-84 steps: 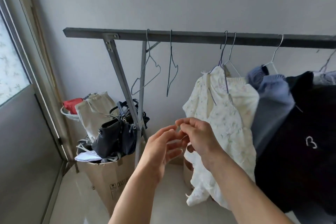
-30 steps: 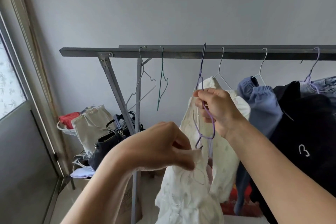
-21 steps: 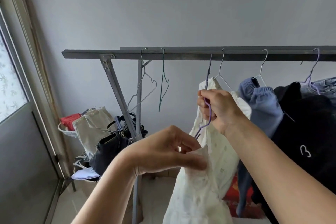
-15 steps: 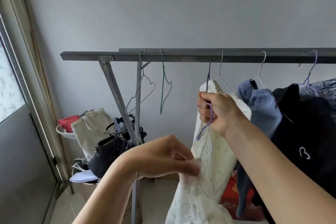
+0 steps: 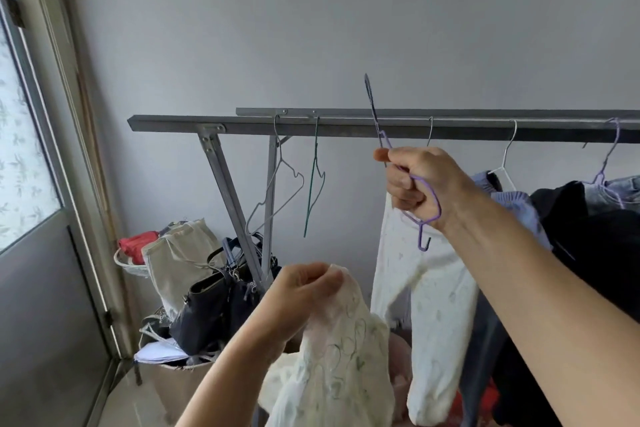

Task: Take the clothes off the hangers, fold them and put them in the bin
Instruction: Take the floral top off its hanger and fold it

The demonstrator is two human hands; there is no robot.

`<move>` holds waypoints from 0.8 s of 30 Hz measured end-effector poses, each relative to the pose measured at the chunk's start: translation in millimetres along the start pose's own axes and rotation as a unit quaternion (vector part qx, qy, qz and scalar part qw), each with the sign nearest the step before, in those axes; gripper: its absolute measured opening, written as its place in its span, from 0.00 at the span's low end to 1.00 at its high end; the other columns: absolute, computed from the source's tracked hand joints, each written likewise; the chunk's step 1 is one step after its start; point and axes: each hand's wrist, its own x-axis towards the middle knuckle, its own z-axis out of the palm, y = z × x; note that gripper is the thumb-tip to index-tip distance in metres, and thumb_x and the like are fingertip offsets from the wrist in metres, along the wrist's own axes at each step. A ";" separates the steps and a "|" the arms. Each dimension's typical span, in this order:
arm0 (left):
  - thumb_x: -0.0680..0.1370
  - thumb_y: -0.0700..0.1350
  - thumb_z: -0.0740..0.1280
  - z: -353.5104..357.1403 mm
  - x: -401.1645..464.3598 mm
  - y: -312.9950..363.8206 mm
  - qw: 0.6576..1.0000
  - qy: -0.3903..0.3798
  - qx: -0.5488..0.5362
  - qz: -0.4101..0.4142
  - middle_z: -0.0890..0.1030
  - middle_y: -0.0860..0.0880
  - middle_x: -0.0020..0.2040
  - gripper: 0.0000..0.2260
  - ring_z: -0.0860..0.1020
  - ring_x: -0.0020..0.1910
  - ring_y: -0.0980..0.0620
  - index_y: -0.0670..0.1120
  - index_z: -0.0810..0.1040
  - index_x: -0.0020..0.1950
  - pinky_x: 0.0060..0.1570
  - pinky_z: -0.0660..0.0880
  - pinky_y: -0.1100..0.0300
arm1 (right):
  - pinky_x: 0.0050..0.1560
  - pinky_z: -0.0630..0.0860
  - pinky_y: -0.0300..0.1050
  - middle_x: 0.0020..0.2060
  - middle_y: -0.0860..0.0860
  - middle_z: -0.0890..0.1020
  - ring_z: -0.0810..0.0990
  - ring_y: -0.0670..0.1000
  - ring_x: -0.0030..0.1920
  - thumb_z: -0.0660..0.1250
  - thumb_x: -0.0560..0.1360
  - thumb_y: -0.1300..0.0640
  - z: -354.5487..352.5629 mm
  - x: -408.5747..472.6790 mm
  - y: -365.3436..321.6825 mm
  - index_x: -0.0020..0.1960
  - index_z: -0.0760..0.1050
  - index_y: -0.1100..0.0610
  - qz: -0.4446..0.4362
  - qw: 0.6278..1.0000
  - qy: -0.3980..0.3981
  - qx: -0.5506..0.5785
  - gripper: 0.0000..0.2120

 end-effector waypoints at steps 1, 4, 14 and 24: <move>0.80 0.49 0.67 -1.4 -0.9 1.3 1.000 0.001 -0.012 0.007 0.78 0.48 0.35 0.12 0.74 0.34 0.50 0.43 0.84 0.43 0.36 0.70 0.59 | 0.23 0.51 0.31 0.16 0.48 0.63 0.56 0.45 0.15 0.52 0.82 0.63 -0.8 6.8 5.1 0.48 0.72 0.61 -0.001 1.000 0.008 -0.003 0.10; 0.79 0.46 0.67 -7.8 -5.5 7.6 0.999 0.006 -0.048 0.022 0.81 0.47 0.37 0.11 0.77 0.35 0.52 0.41 0.85 0.46 0.35 0.73 0.62 | 0.22 0.52 0.30 0.16 0.48 0.63 0.56 0.45 0.15 0.53 0.82 0.63 -3.3 16.8 19.6 0.47 0.72 0.60 0.005 1.000 0.019 -0.007 0.10; 0.80 0.42 0.65 -28.2 -17.8 19.6 0.991 0.044 -0.124 0.040 0.82 0.34 0.54 0.10 0.81 0.47 0.41 0.39 0.84 0.53 0.52 0.78 0.48 | 0.23 0.53 0.32 0.16 0.48 0.62 0.57 0.46 0.16 0.51 0.81 0.63 1.5 20.9 44.0 0.45 0.70 0.59 0.011 0.999 0.024 0.031 0.11; 0.80 0.38 0.64 -31.0 -20.5 17.4 0.974 0.050 -0.218 0.022 0.85 0.39 0.49 0.10 0.83 0.42 0.50 0.41 0.85 0.52 0.40 0.81 0.61 | 0.24 0.54 0.30 0.16 0.48 0.61 0.57 0.46 0.15 0.51 0.82 0.63 15.9 23.5 39.9 0.44 0.70 0.58 0.011 0.995 0.009 0.099 0.11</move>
